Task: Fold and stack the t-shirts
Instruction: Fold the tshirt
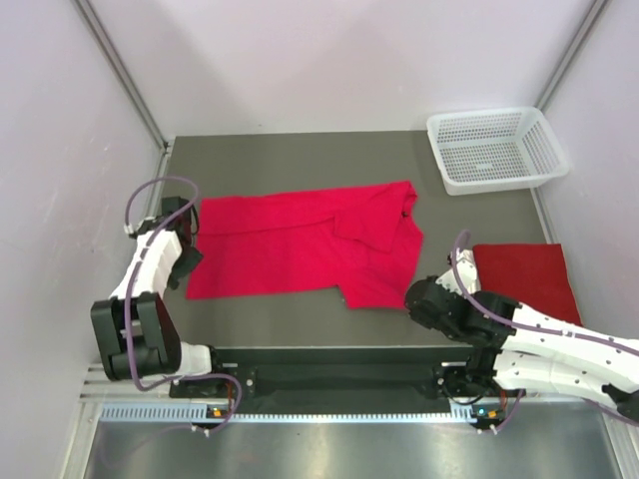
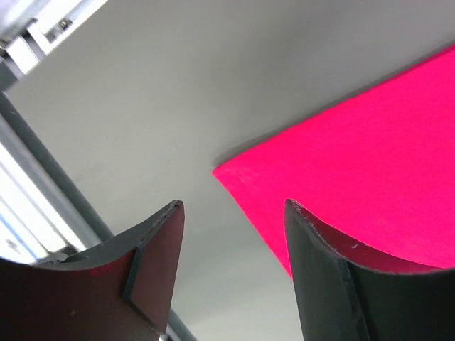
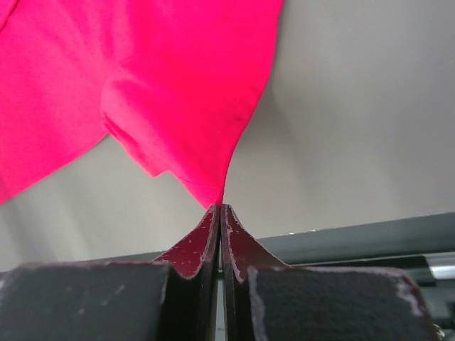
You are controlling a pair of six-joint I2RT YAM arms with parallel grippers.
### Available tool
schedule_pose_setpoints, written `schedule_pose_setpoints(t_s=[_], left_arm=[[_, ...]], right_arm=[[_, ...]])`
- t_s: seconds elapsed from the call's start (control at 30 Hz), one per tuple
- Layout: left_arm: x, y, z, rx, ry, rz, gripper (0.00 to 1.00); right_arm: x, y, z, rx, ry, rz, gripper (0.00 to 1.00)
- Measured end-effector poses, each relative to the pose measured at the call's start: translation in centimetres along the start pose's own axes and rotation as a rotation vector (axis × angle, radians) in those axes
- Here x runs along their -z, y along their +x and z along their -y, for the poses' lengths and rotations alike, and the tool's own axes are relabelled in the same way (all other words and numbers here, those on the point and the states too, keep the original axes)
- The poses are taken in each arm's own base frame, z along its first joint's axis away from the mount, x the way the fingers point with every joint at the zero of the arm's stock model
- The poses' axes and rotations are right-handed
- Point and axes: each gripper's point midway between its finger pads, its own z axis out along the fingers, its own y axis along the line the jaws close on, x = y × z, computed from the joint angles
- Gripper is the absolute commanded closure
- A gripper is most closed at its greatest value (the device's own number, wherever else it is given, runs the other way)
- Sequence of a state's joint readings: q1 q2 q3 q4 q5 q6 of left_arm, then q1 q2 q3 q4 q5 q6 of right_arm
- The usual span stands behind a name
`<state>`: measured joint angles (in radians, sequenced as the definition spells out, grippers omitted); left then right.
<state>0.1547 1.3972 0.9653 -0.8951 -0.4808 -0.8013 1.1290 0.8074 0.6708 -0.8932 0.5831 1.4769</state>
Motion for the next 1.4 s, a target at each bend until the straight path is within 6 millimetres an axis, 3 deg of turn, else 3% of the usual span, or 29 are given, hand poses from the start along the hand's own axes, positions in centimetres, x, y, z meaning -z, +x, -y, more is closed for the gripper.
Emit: schedule_pose_setpoints(t_s=[0.17, 0.27, 0.4, 0.63, 1.0, 1.23, 1.4], left_arm=[[2.4, -0.3, -0.2, 0.188, 0.118, 0.036, 0.42], [2.6, 0.6, -0.8, 0.268, 0.14, 0.036, 0.43], [1.2, 2.7, -1.2, 0.305, 0.104, -0.018, 0.5], [-0.9, 5.2, -1.0, 0.315, 0.067, -0.092, 0.46], [-3.3, 5.1, 0.5, 0.349, 0.043, -0.088, 0.48], [-4.0, 4.9, -0.1, 0.376, 0.025, -0.045, 0.67], [-4.4, 5.6, -0.5, 0.38, 0.024, -0.044, 0.69]], right_arm=[[0.2, -0.1, 0.8, 0.013, 0.019, -0.003, 1.0], [0.2, 0.1, 0.7, 0.014, 0.019, -0.007, 1.0], [-0.1, 0.4, 0.5, 0.021, 0.018, -0.016, 1.0], [-1.3, 1.6, 0.9, 0.048, 0.04, -0.039, 1.0], [-1.4, 1.6, 0.5, 0.067, 0.022, -0.033, 1.0], [-1.2, 1.3, 0.4, 0.071, 0.011, -0.027, 1.0], [-1.2, 1.2, 0.4, 0.072, 0.012, -0.021, 1.0]])
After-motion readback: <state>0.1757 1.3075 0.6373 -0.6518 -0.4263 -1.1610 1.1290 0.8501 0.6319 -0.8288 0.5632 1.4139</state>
